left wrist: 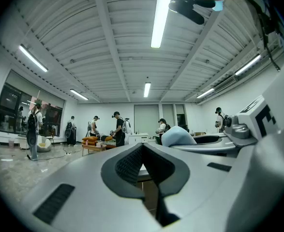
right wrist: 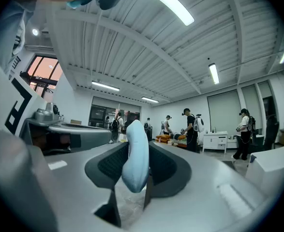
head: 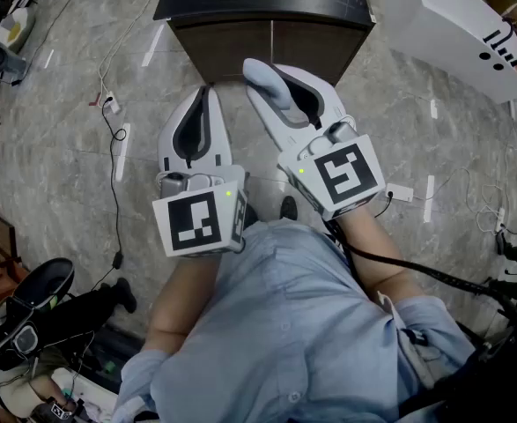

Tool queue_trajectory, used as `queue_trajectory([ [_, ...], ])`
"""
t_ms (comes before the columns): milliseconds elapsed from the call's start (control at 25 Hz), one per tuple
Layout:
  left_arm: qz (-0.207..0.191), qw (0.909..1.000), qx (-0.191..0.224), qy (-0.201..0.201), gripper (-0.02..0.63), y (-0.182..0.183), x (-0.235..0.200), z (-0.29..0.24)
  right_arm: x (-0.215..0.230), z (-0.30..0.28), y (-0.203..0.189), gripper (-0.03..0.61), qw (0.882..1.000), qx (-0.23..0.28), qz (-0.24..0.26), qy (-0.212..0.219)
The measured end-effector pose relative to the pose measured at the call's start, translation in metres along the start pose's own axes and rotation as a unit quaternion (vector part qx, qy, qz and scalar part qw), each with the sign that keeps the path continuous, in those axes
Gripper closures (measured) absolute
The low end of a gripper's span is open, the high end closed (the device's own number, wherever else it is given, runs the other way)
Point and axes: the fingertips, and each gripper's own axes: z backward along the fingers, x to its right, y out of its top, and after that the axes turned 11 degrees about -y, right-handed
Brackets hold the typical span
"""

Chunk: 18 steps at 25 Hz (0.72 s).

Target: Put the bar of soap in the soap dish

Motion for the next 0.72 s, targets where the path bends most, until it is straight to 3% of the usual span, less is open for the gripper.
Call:
queue_trajectory([
  [720,0.003,0.9997,-0.005,0.026,0.607,-0.005,0.016,-0.018,0.034,0.01,-0.008,0.454,1.0,0.003,-0.023,0.016],
])
